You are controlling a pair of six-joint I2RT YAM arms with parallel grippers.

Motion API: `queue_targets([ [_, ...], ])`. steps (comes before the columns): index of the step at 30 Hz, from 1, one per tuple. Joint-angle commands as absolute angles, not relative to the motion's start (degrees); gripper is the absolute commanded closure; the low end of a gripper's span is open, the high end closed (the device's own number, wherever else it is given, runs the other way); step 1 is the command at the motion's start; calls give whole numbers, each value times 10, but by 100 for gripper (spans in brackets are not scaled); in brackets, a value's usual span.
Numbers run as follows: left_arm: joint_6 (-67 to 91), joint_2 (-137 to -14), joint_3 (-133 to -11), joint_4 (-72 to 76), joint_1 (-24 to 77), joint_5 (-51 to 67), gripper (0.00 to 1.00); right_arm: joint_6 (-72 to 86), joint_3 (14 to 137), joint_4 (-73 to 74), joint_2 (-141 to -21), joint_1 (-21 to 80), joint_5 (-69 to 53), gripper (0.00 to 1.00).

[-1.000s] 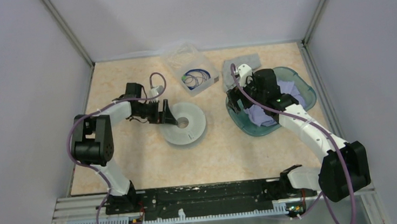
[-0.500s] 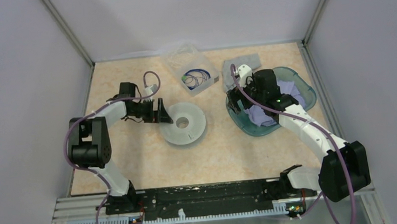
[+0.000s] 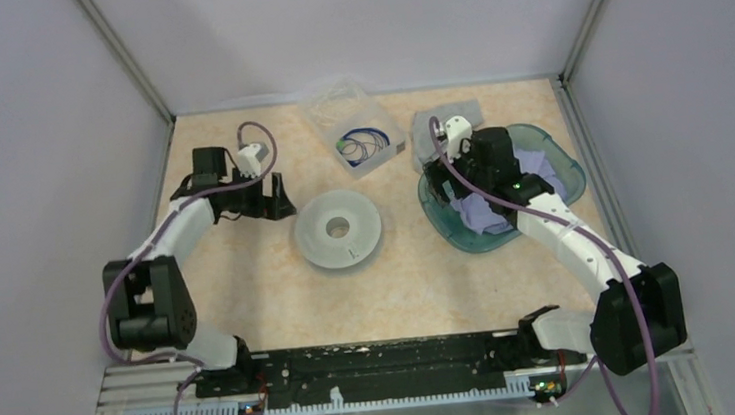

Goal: Wrap the cables
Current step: Adjust the cable on the cable reel, then reset both arms

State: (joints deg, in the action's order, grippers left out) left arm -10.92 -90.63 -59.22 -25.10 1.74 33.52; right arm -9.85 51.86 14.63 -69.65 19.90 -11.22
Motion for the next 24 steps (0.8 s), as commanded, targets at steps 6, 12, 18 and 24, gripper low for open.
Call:
queue_targets([
  [6,-156,-677,-494,-1,12,94,0,-85,615,146,-655,179,51,1],
  [12,-138,-633,-500,13,12,70,0,-69,629,128,-637,173,78,1],
  [18,-130,-597,-467,48,12,90,0,-64,566,73,-582,173,107,1],
  [24,-99,-539,-426,94,11,137,0,-86,516,42,-531,172,61,1],
])
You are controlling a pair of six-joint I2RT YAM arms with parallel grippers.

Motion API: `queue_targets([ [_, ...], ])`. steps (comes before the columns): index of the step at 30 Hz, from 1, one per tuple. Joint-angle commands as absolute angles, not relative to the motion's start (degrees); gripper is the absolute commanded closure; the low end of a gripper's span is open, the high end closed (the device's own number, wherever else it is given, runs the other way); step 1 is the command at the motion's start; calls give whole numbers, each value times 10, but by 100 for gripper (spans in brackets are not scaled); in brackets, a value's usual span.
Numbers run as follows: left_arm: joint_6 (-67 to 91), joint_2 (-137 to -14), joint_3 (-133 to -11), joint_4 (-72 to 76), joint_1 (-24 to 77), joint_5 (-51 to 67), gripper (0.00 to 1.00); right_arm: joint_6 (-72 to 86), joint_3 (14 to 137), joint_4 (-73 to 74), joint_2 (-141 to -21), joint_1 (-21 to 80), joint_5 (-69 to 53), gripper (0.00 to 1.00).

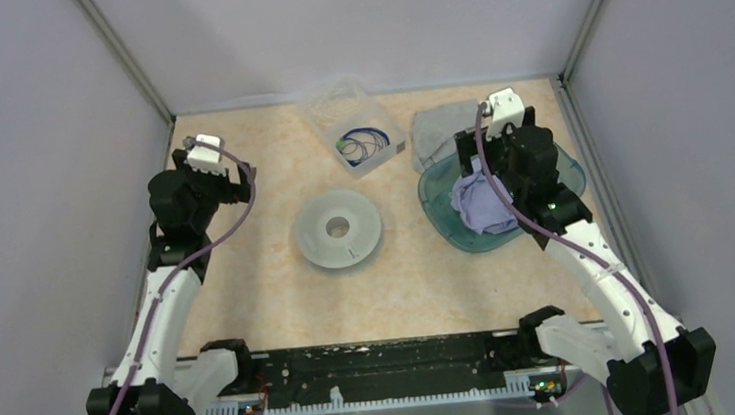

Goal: Wrap the cables
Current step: Reset both arms

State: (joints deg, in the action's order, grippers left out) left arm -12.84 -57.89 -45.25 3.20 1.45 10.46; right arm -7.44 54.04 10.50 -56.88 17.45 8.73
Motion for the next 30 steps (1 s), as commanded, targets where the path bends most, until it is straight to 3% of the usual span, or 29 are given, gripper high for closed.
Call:
queue_targets([
  [1,-91,-528,-413,106,11,140,0,-89,510,35,-524,172,54,1],
  [30,-120,-452,-433,18,5,198,0,-111,451,4,-460,163,58,3],
])
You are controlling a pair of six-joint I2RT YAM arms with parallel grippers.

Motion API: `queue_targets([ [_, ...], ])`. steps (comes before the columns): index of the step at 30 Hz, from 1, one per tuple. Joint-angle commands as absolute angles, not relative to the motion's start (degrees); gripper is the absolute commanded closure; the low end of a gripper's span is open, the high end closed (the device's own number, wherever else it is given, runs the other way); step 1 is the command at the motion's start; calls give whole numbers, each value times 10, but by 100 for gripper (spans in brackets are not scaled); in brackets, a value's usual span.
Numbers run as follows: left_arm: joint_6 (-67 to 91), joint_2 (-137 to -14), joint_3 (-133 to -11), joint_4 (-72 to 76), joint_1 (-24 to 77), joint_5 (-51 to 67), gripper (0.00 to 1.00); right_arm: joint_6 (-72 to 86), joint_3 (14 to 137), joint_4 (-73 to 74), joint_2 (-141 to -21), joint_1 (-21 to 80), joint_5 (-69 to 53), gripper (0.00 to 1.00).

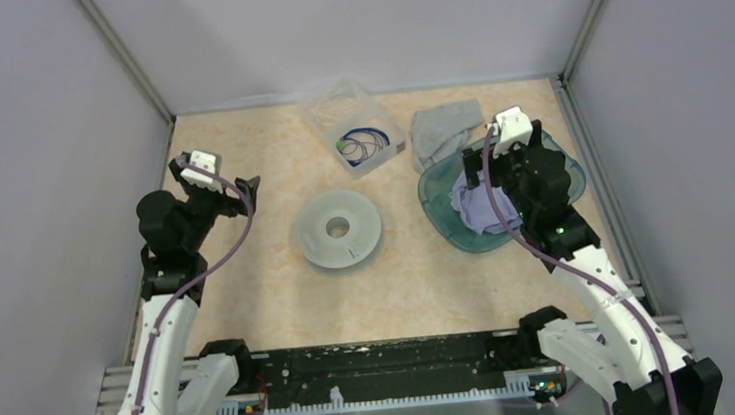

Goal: Wrap the cables
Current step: Reset both arms

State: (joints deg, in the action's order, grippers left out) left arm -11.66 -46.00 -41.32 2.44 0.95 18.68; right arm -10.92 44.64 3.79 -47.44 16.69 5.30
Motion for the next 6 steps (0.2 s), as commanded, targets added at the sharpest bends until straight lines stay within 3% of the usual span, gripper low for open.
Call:
queue_targets([
  [1,-121,-453,-434,18,5,197,0,-109,450,2,-461,163,60,4],
  [6,-121,-454,-432,17,5,204,0,-106,452,5,-466,163,55,4],
])
